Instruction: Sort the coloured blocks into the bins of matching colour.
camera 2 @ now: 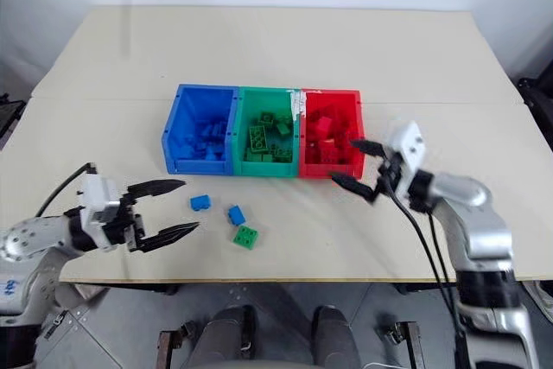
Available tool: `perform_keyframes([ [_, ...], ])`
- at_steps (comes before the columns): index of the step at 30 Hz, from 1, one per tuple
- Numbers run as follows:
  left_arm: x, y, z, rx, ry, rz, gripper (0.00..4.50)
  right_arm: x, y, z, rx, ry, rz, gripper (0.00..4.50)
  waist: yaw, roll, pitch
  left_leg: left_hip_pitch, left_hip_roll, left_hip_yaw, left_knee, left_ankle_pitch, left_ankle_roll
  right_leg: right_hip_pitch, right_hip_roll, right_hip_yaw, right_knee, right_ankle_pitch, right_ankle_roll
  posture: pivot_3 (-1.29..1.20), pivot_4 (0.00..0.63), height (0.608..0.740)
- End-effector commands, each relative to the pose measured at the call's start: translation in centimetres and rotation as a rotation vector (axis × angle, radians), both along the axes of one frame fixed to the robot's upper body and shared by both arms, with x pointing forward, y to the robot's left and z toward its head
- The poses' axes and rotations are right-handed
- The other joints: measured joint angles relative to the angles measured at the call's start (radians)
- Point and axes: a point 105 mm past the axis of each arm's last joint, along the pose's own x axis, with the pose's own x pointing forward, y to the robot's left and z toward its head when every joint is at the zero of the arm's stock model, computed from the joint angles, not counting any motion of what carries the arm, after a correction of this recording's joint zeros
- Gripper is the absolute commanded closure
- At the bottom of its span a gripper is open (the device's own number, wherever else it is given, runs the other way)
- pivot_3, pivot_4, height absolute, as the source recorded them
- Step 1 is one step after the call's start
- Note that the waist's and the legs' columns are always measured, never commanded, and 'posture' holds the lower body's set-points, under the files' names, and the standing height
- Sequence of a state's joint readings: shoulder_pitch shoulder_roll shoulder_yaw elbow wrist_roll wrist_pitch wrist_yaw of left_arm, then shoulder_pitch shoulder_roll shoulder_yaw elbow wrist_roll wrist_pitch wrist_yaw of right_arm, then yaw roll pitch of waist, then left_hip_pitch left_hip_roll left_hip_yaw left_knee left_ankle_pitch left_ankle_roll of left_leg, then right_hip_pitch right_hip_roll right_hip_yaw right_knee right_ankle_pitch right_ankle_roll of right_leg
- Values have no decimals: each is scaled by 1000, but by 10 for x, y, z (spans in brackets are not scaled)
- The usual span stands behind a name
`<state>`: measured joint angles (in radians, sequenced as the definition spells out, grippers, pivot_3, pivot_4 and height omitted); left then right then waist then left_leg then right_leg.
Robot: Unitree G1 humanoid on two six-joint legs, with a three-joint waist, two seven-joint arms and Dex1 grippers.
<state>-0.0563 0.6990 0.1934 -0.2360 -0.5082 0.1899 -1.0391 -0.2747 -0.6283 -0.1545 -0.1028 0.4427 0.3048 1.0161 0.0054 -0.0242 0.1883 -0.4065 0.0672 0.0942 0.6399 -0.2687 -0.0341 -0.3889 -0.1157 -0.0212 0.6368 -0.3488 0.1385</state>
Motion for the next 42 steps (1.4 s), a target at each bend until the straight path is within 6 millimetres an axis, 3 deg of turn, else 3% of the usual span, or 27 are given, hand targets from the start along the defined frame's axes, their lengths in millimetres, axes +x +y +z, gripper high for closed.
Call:
perform_keyframes([
  [1,6,-21,-11,13,-15,-64,0,-39,-20,11,-77,-181,61,37,0,0,0,0,0,1,1,0,0,0,0,0,0,0,0,0,150,740],
  [4,12,-32,-24,54,-6,-117,0,-74,-60,-19,-135,-82,-38,37,1,0,0,2,1,1,4,-1,-2,2,1,0,0,0,1,0,150,740],
  [6,17,-37,-23,53,-31,-143,0,-83,-78,-27,-156,-49,-85,37,-8,0,0,2,1,1,5,-1,-2,3,1,0,0,0,1,0,150,740],
  [9,26,-38,-16,45,-85,-150,0,-86,-90,-32,-189,-33,-96,37,-24,0,0,4,2,4,8,-1,-1,5,1,0,-1,1,1,0,150,740],
  [12,32,-36,-10,25,-122,-145,0,-78,-86,-29,-192,-51,-61,37,-37,0,0,14,2,4,6,-1,2,15,1,0,-4,4,0,0,150,740],
  [15,36,-26,-2,-7,-149,-97,0,-62,-61,-23,-164,-49,45,37,-44,0,0,18,4,4,6,-1,2,18,1,0,-5,5,-1,0,150,740],
  [22,16,20,-6,15,-103,45,0,-35,37,-14,-105,14,332,37,-47,1,1,17,10,5,6,-3,-2,12,4,-1,1,5,-2,0,150,740],
  [25,-4,42,-16,62,-56,93,0,-35,79,-17,-133,96,451,37,-41,1,1,15,11,5,6,-4,-3,11,4,-2,0,5,-2,0,150,740],
  [30,-36,59,-32,99,20,124,0,-43,123,-37,-210,192,566,37,-32,0,0,14,12,5,7,-12,0,9,2,-5,-1,4,-4,0,150,740],
  [36,-56,55,-40,92,74,129,0,-41,156,-58,-232,205,510,37,-34,0,0,10,13,6,8,-16,1,6,0,-13,-2,4,-5,0,150,740],
  [42,-59,49,-36,92,77,126,0,-35,168,-61,-212,165,453,37,-36,-1,-1,2,15,13,11,-15,-1,-5,0,-17,5,4,-6,0,150,740],
])
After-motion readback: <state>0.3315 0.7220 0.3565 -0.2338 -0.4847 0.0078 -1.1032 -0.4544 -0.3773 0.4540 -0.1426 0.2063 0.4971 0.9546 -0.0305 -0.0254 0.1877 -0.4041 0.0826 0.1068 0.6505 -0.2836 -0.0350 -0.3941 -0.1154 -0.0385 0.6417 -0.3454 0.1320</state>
